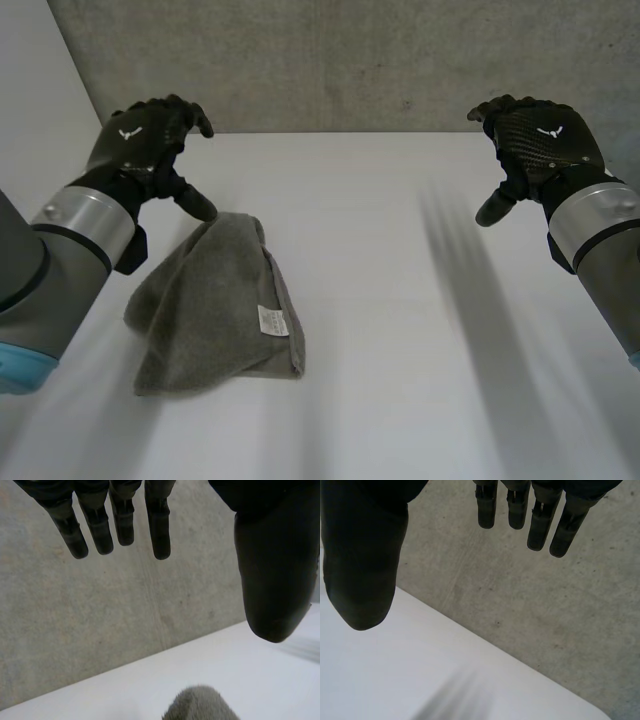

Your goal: Fold the towel.

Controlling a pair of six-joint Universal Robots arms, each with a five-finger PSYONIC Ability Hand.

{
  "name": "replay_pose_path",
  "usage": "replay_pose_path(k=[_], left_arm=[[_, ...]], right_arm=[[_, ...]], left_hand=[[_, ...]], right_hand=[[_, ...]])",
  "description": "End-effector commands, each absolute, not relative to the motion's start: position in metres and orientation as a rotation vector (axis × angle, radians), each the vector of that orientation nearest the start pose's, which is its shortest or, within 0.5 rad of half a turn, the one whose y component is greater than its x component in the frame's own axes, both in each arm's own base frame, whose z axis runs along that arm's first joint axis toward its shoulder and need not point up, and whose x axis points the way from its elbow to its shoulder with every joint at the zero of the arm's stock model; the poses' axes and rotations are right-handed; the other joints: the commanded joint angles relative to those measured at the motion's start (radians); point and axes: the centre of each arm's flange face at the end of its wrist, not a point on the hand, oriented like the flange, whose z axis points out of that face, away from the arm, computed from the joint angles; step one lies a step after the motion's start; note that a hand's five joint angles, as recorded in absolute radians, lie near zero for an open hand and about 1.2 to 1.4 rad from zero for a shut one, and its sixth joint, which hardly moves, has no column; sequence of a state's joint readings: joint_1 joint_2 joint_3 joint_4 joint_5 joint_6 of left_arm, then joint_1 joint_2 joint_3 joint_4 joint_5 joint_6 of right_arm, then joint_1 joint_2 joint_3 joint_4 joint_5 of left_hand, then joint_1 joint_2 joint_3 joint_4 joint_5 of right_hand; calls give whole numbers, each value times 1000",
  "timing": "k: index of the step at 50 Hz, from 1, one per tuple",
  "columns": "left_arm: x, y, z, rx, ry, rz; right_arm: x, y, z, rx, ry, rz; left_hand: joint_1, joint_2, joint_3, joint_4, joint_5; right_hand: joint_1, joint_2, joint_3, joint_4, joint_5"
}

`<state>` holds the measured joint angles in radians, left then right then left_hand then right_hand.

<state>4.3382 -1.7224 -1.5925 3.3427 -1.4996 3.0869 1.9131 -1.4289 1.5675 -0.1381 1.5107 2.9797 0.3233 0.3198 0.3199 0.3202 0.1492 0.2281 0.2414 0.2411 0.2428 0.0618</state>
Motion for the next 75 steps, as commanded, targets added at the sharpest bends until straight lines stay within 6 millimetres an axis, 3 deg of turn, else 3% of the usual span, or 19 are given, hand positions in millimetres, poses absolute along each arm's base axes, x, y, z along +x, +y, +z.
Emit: replay_pose_path(k=[1,17,24,31,36,38,39,40,42,52,55,57,63,64,65,66,67,72,75], left_arm=[[-254,-278,245,560,2445,-2387],[-254,-281,238,614,2454,-2307],[-259,-291,201,811,2421,-2088],[-259,-296,180,847,2437,-1987],[-261,-296,175,861,2448,-1975],[-263,-296,178,860,2448,-1992],[-263,-296,178,860,2448,-1992],[-266,-296,181,858,2445,-2011],[-270,-294,184,869,2443,-2029],[-347,-252,231,1015,2476,-2326],[-361,-246,234,1061,2476,-2340],[-388,-237,236,1140,2476,-2360],[-406,-250,216,1118,2507,-2270],[-409,-252,208,1111,2524,-2225],[-411,-252,200,1116,2543,-2179],[-411,-252,200,1116,2543,-2179],[-411,-252,193,1130,2555,-2138],[-406,-249,189,1130,2572,-2080],[-395,-250,205,1089,2562,-2098]], right_arm=[[240,-272,278,-577,1987,-2154],[239,-272,270,-571,2005,-2137],[241,-273,264,-594,2023,-2119],[244,-272,259,-607,2034,-2100],[245,-272,257,-612,2037,-2094],[245,-272,255,-617,2044,-2086],[245,-272,255,-617,2044,-2086],[245,-272,254,-626,2051,-2083],[245,-272,254,-637,2052,-2088],[242,-274,258,-656,2052,-2124],[242,-274,260,-655,2047,-2128],[241,-273,263,-654,2037,-2142],[240,-271,266,-651,2032,-2150],[239,-271,266,-650,2034,-2149],[239,-270,265,-655,2038,-2147],[239,-270,265,-655,2038,-2147],[239,-269,265,-664,2042,-2148],[238,-265,261,-741,2058,-2165],[240,-262,259,-826,2056,-2175]], left_hand=[[16,20,20,20,16],[46,49,49,49,45],[31,35,35,34,31],[46,49,49,49,45],[395,399,399,398,395],[819,822,822,822,818],[821,824,824,824,820],[1018,1022,1022,1022,1018],[1073,1076,1076,1076,1073],[1073,1076,1076,1076,1073],[1073,1076,1076,1076,1073],[1073,1076,1076,1076,1073],[1073,1076,1076,1076,1073],[800,804,804,803,800],[280,284,283,283,280],[275,278,278,278,274],[-149,-145,-145,-146,-149],[-142,-139,-139,-139,-142],[-142,-139,-139,-139,-142]], right_hand=[[-54,-67,-67,-68,-62],[-54,-67,-67,-68,-62],[-54,-67,-67,-68,-62],[-54,-67,-67,-68,-62],[-54,-67,-67,-68,-62],[-54,-67,-67,-68,-62],[-54,-67,-67,-68,-62],[-54,-67,-67,-68,-62],[-54,-67,-67,-68,-62],[-54,-67,-67,-68,-62],[-54,-67,-67,-68,-62],[-54,-67,-67,-68,-62],[-54,-67,-67,-68,-62],[-54,-67,-67,-68,-62],[-54,-67,-67,-68,-62],[-54,-67,-67,-68,-62],[-54,-67,-67,-68,-62],[-54,-67,-67,-68,-62],[-54,-67,-67,-68,-62]])
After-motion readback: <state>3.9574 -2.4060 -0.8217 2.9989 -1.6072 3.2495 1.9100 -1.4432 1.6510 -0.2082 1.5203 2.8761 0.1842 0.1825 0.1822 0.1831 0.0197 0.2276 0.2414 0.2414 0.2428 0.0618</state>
